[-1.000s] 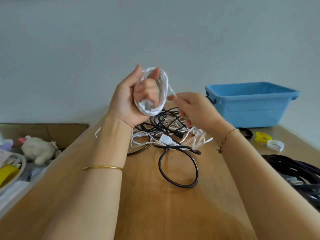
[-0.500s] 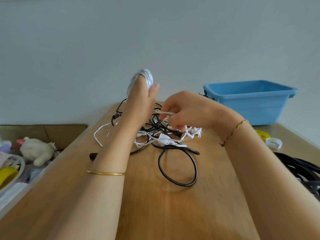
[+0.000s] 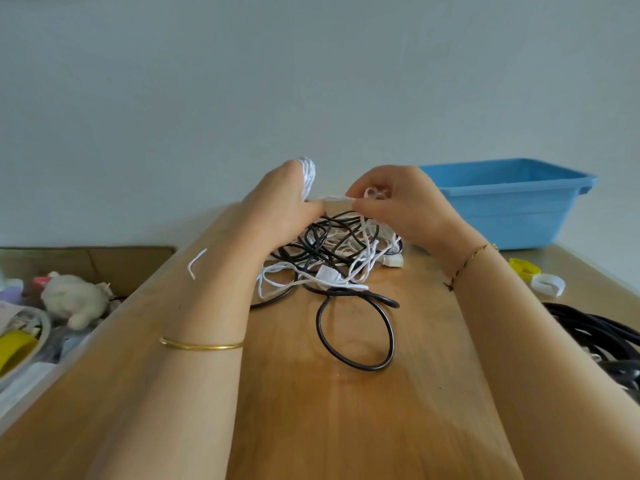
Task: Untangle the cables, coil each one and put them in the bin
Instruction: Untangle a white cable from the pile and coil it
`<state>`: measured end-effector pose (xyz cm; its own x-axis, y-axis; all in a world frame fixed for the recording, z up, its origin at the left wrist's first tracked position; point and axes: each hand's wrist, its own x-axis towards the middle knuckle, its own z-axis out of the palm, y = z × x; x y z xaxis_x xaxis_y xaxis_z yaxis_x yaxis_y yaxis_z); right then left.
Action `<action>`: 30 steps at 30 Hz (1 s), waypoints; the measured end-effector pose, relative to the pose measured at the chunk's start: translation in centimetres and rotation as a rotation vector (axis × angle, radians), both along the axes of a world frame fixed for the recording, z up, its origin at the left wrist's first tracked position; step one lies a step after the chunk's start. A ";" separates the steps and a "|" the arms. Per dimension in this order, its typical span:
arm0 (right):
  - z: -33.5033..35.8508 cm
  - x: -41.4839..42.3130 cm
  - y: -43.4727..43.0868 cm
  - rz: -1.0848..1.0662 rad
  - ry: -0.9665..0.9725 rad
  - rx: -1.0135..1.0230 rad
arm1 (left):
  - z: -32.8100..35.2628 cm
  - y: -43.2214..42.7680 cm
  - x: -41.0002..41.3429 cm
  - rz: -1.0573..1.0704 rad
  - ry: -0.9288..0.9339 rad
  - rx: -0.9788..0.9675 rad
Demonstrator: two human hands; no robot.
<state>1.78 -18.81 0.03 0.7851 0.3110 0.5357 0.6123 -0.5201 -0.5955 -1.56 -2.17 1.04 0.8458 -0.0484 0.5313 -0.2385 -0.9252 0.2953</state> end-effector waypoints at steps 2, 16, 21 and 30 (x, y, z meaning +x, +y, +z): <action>-0.1 0.0 0.2 0.052 0.060 0.030 | 0.0 0.2 0.2 0.079 -0.111 -0.050; -0.4 0.1 -0.2 -0.097 0.299 0.461 | -0.1 -1.0 0.1 0.254 -0.277 -0.130; 0.5 -0.6 0.0 -0.143 0.099 0.272 | -0.6 -1.7 0.4 0.217 -0.197 -0.074; -0.5 -0.5 1.9 -0.200 -0.182 -0.111 | -0.5 -1.1 0.9 0.090 -0.166 -0.133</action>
<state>1.29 -16.92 -0.45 0.7309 0.2242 0.6446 0.5825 -0.6970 -0.4181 -0.66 -3.26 0.58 0.7440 0.1035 0.6601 -0.2120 -0.9003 0.3801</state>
